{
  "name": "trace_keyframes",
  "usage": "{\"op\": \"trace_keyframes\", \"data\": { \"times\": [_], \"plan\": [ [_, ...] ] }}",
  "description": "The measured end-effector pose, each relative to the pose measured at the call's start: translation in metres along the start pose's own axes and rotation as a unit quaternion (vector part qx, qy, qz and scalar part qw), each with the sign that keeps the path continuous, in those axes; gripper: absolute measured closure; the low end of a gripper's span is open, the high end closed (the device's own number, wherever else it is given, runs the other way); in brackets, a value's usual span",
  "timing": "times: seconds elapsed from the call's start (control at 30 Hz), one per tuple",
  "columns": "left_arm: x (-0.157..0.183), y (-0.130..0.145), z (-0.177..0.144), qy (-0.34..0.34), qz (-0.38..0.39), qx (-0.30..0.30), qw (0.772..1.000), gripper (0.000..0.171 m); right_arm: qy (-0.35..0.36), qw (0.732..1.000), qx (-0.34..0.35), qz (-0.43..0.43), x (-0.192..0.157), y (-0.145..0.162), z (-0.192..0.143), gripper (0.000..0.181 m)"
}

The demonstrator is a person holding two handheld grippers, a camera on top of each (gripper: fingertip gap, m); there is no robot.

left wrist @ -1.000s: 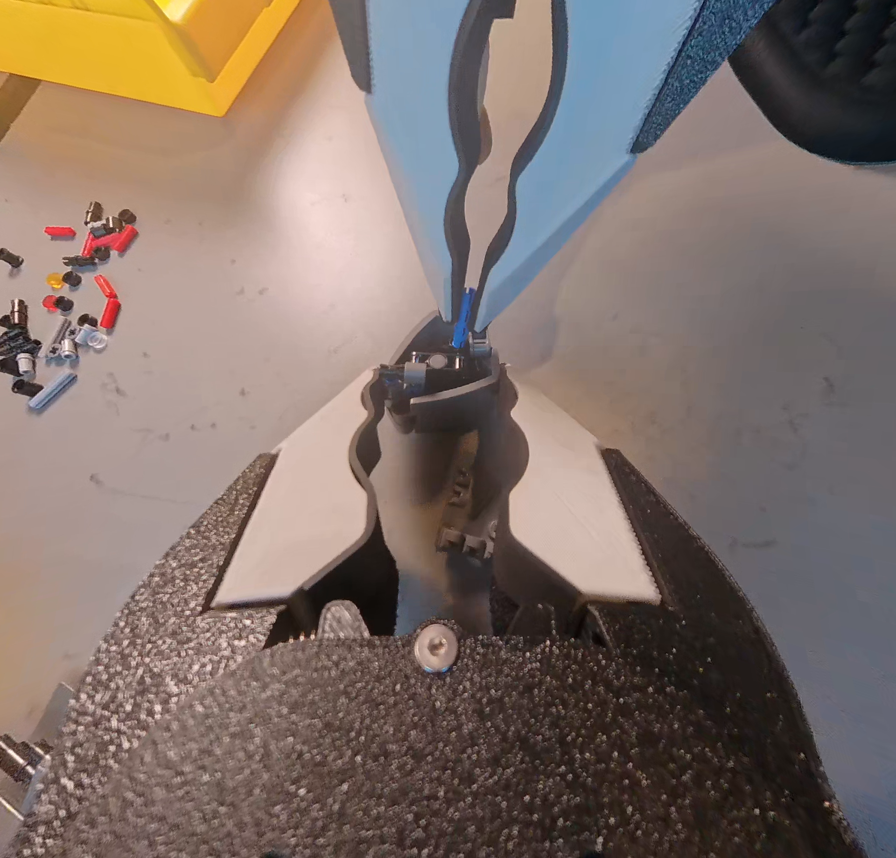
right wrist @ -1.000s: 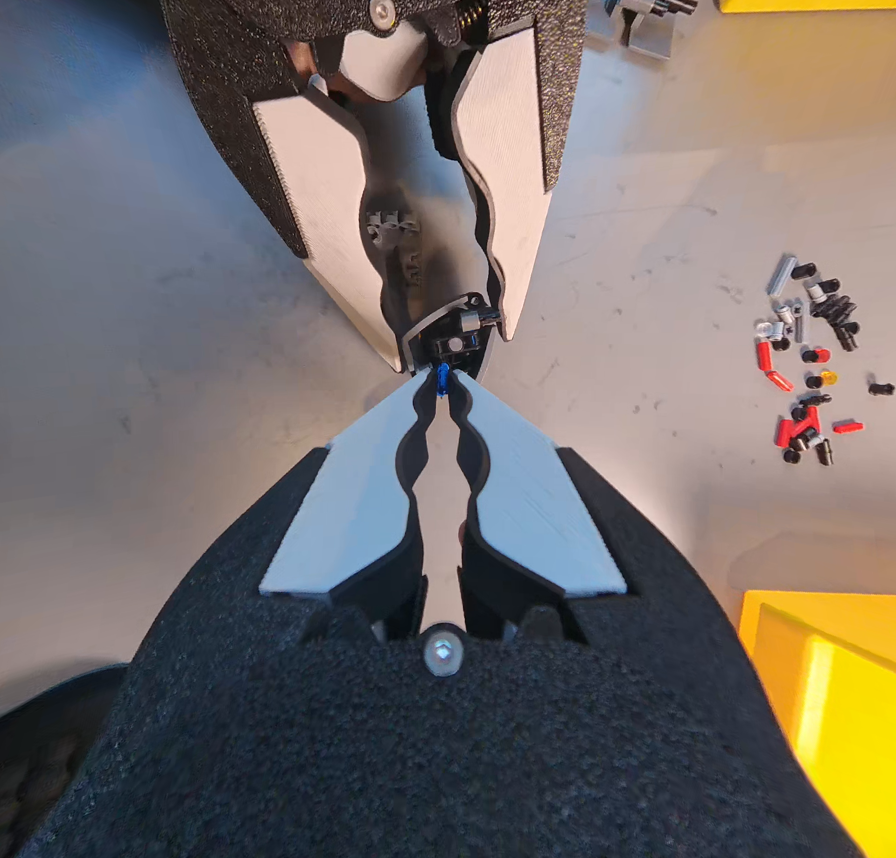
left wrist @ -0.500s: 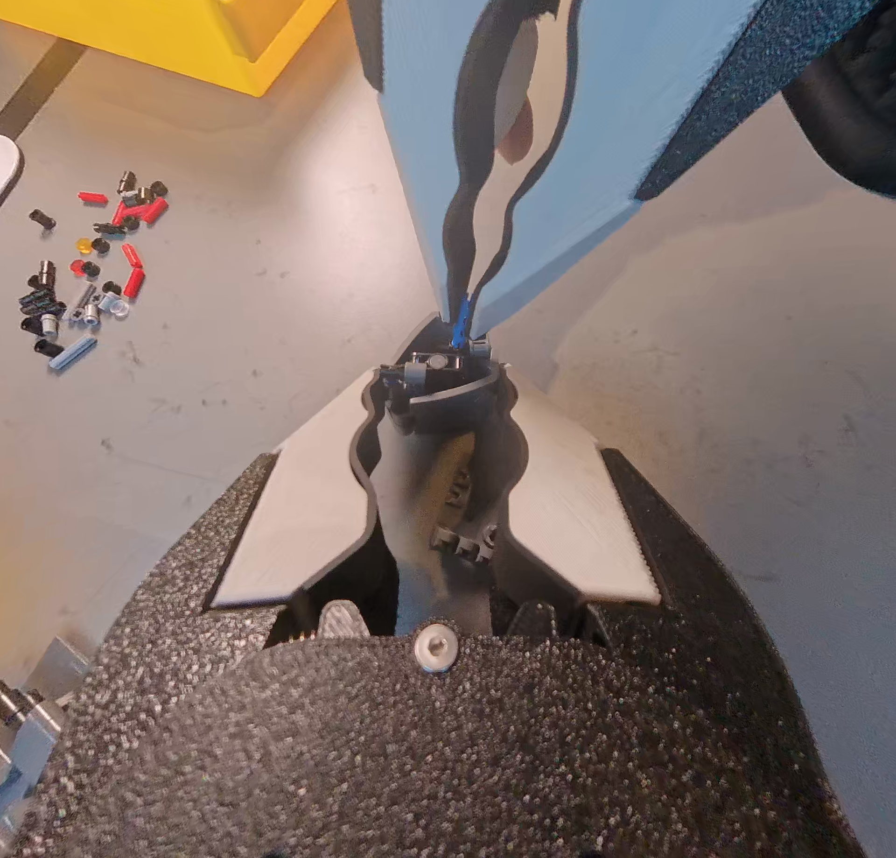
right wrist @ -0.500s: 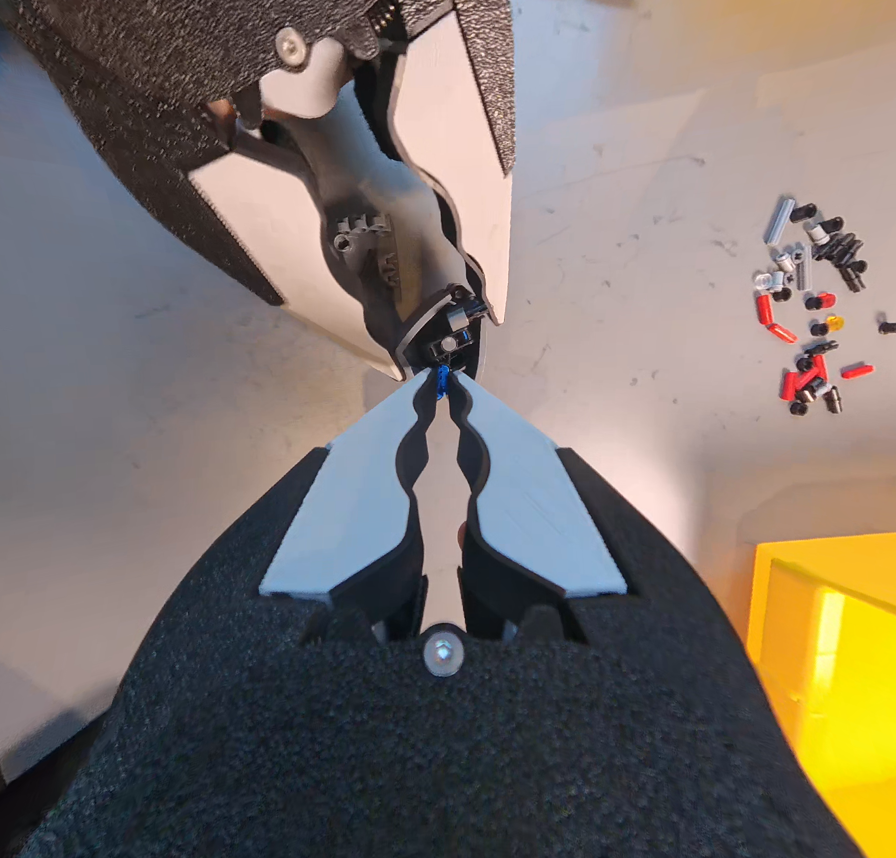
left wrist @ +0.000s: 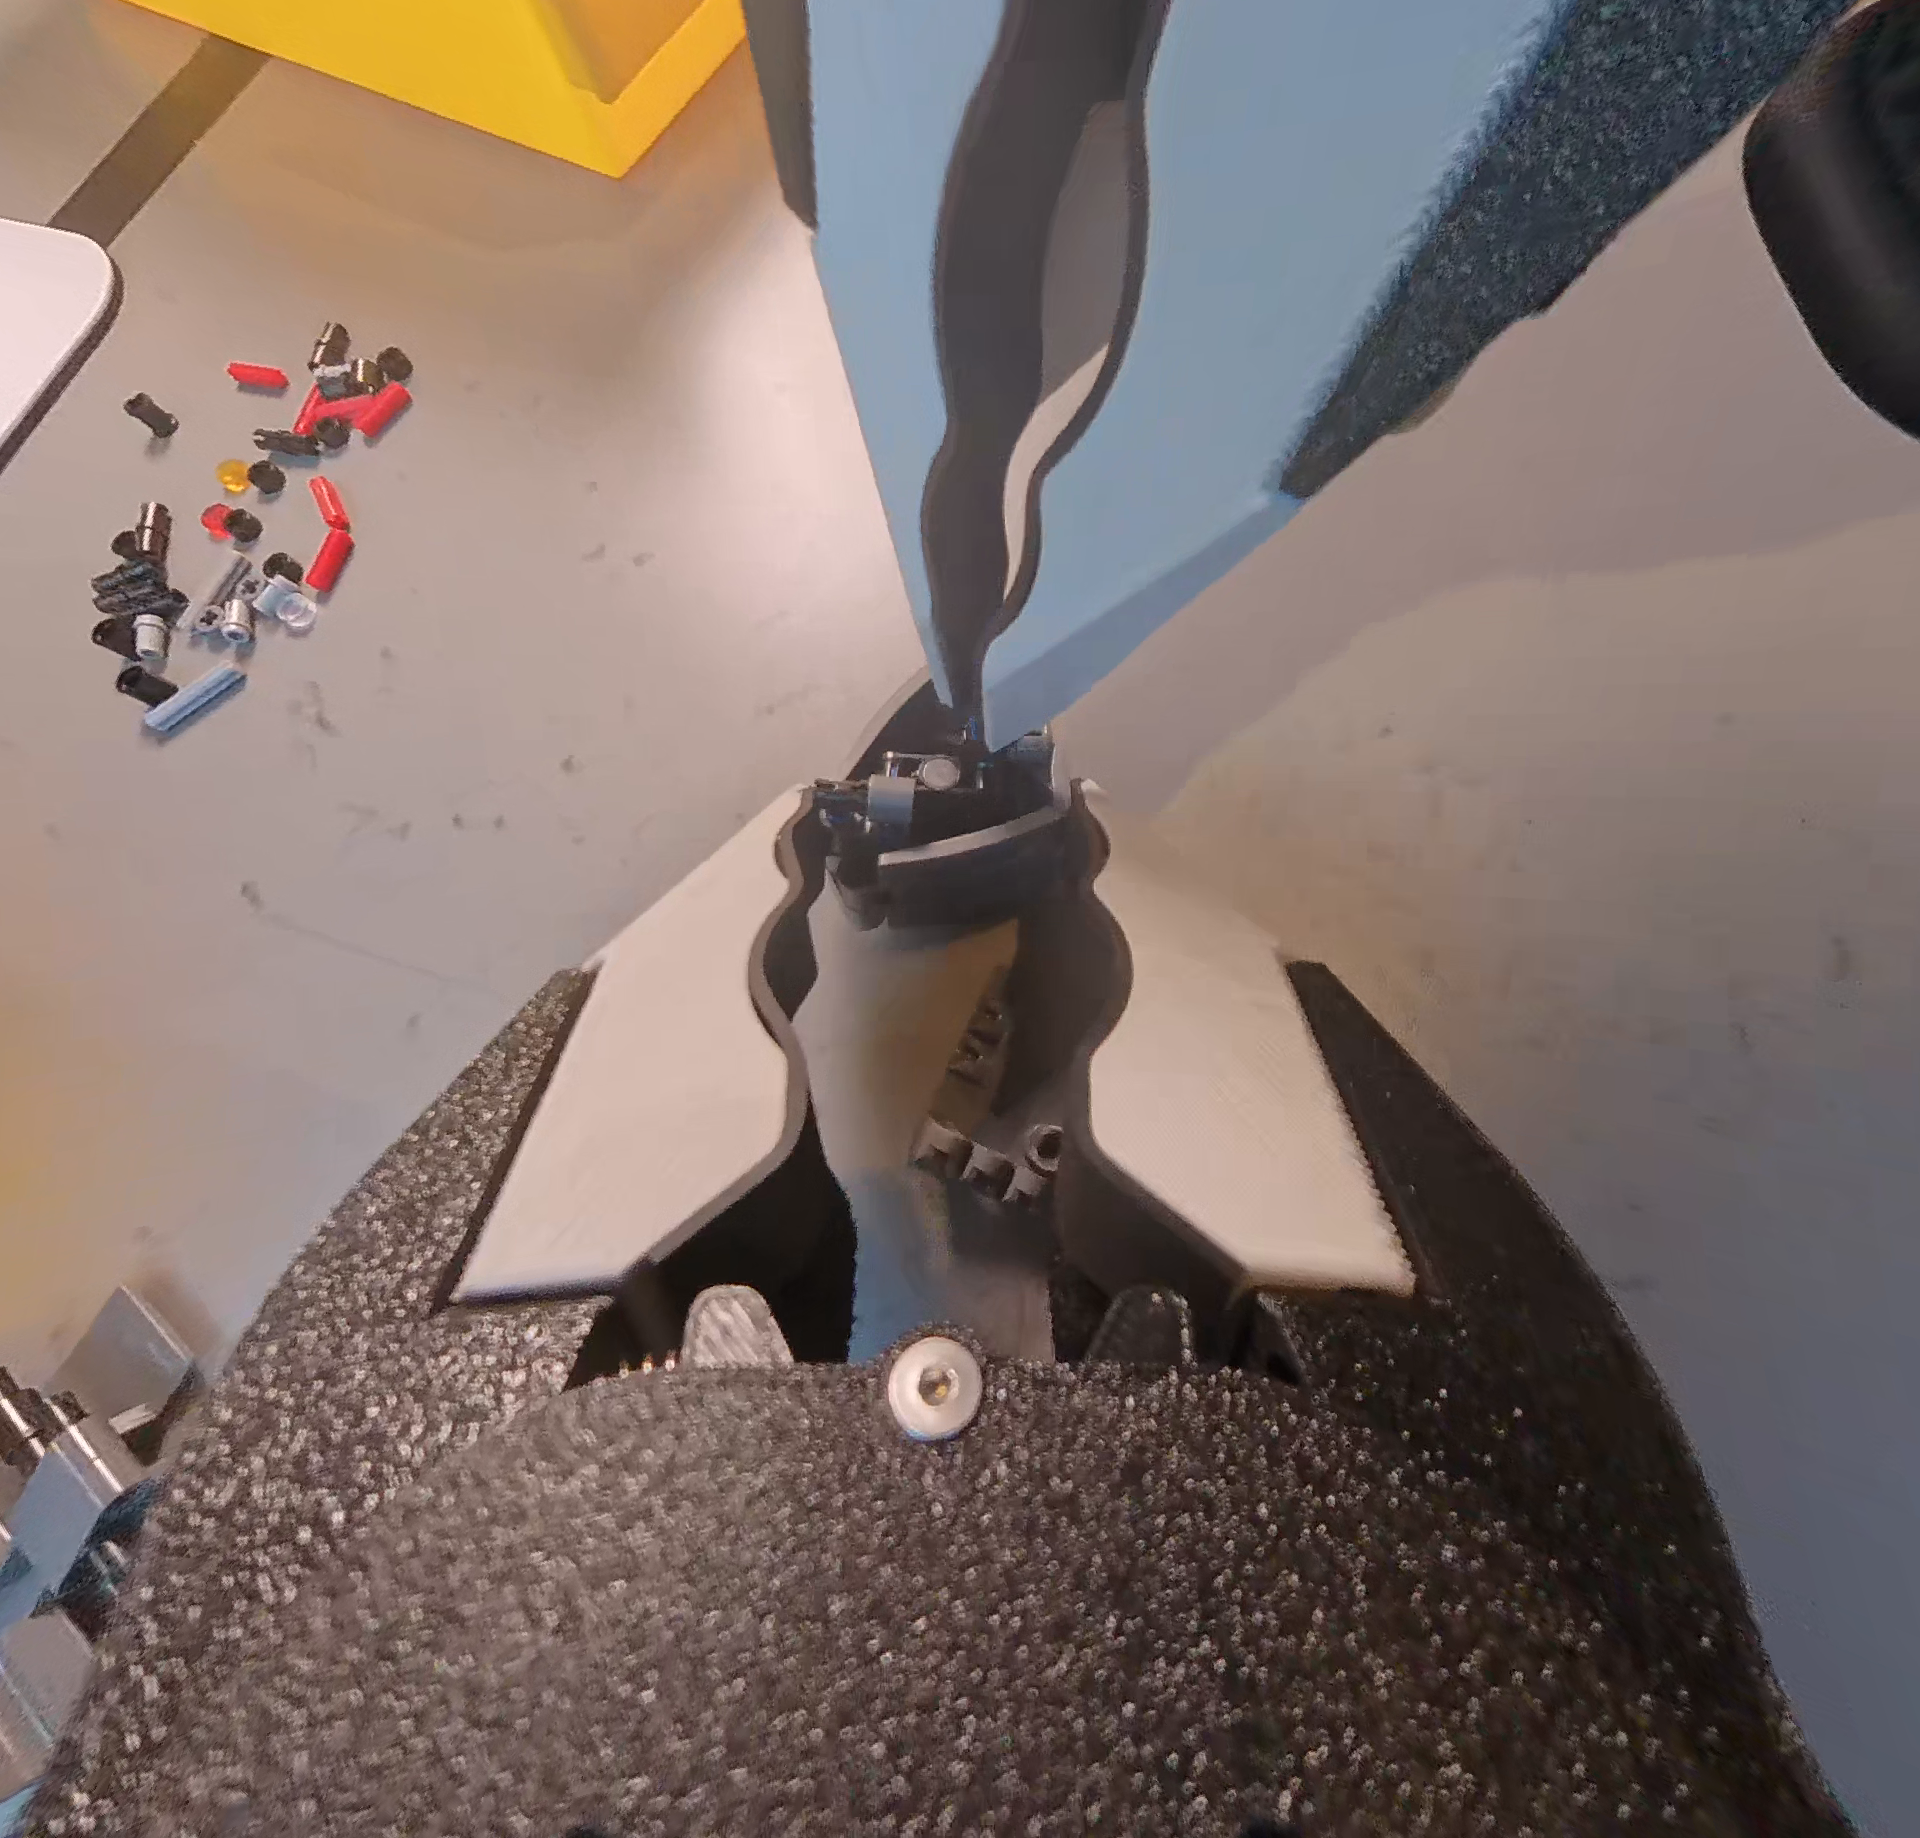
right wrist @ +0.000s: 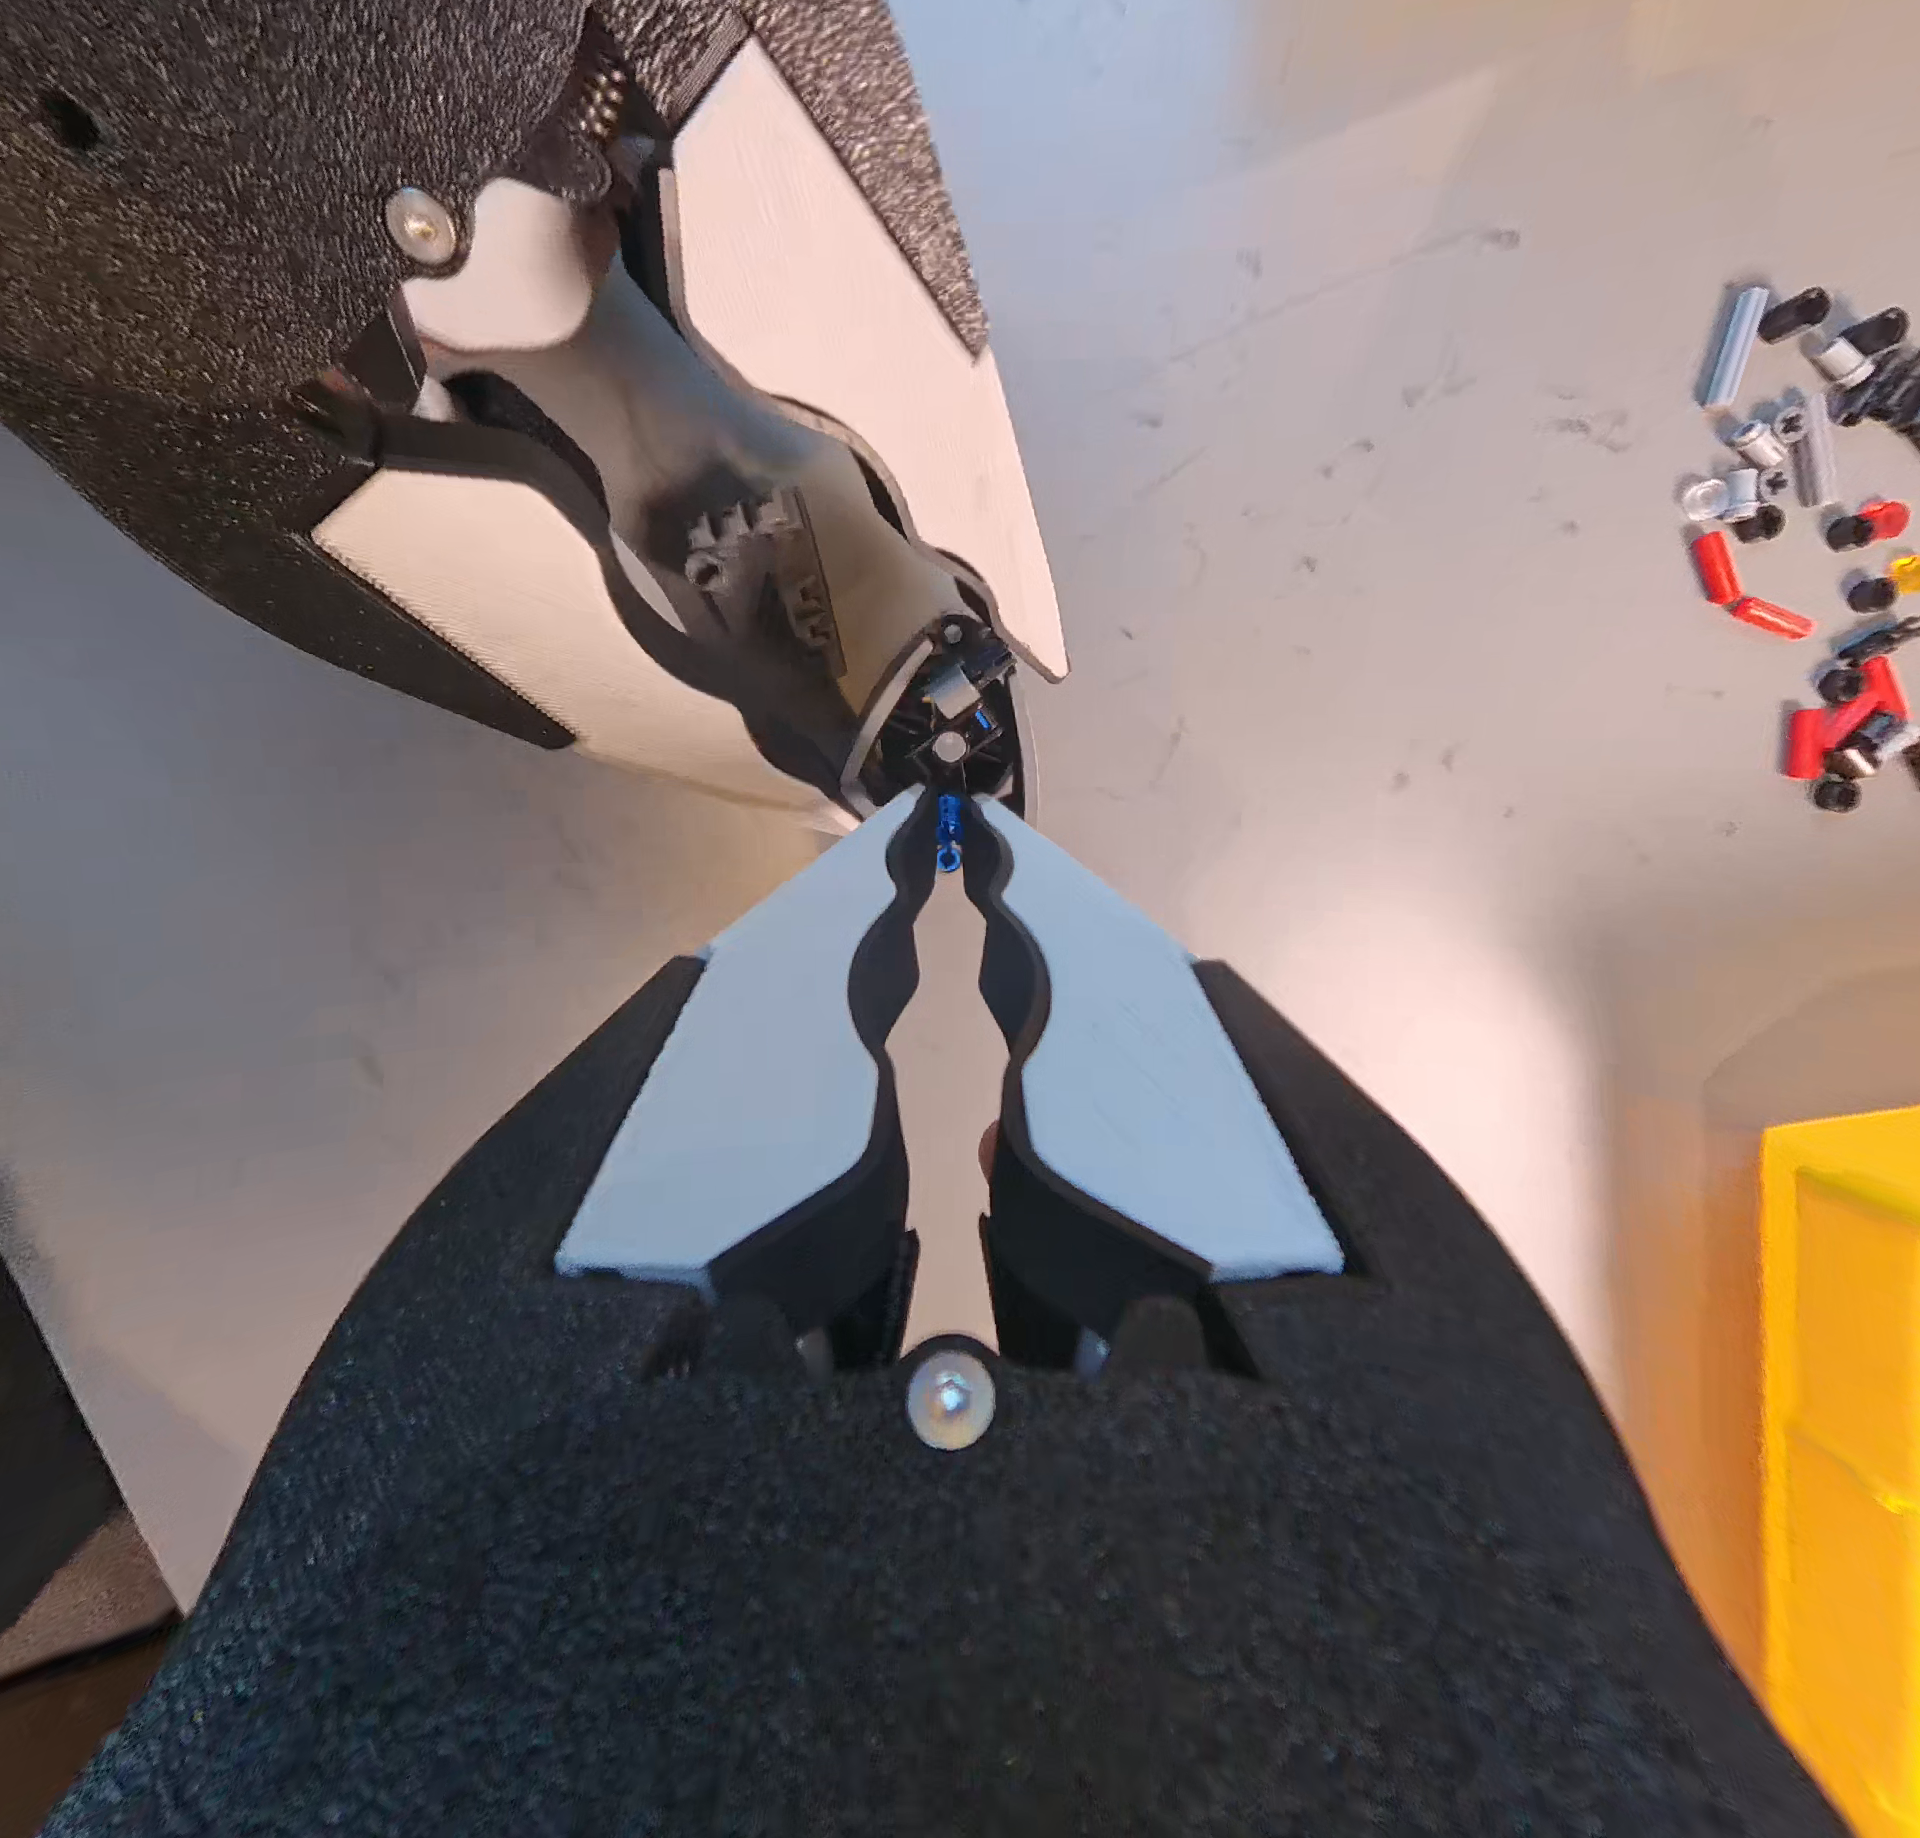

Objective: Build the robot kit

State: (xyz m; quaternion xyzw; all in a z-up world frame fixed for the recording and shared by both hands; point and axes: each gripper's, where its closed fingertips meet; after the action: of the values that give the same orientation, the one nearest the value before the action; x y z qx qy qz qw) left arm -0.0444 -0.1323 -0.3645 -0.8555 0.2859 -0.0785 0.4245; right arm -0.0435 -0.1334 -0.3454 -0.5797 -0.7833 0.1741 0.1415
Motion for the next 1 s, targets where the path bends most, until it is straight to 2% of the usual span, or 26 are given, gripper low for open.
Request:
{"op": "trace_keyframes", "data": {
  "times": [0.17, 0.37, 0.53, 0.6, 0.67, 1.0],
  "plan": [
    [0.0, 0.0, 0.0, 0.005, -0.002, 0.003, 1.0, 0.126, -0.012, 0.996, 0.069, 0.056, 0.0, 0.001, 0.002, 0.178],
    [0.0, -0.001, 0.001, 0.01, 0.011, 0.009, 1.0, 0.126, -0.026, 0.994, 0.077, 0.069, 0.0, 0.001, 0.003, 0.178],
    [0.001, 0.001, 0.0, 0.017, 0.019, 0.008, 1.0, 0.126, -0.028, 0.992, 0.115, 0.045, -0.004, 0.0, 0.001, 0.176],
    [0.001, 0.001, -0.001, 0.017, 0.017, 0.009, 1.0, 0.125, -0.044, 0.989, 0.135, 0.038, -0.009, 0.004, -0.004, 0.159],
    [0.001, 0.001, -0.001, 0.015, 0.021, 0.008, 1.0, 0.126, -0.029, 0.987, 0.157, 0.029, -0.005, 0.003, -0.01, 0.163],
    [0.002, 0.002, -0.001, 0.014, 0.027, 0.006, 1.0, 0.125, -0.002, 0.994, 0.101, -0.041, -0.004, -0.002, -0.001, 0.173]
  ]
}}
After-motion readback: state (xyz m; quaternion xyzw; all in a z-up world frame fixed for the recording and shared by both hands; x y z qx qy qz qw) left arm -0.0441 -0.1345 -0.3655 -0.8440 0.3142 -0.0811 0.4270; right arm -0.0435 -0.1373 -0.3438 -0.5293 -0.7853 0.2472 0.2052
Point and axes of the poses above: each gripper's, where its closed fingertips meet, z out along the fingers, y out of its underside, x = y × z across the jaws, and after that the axes turned 1 degree about x, right-handed
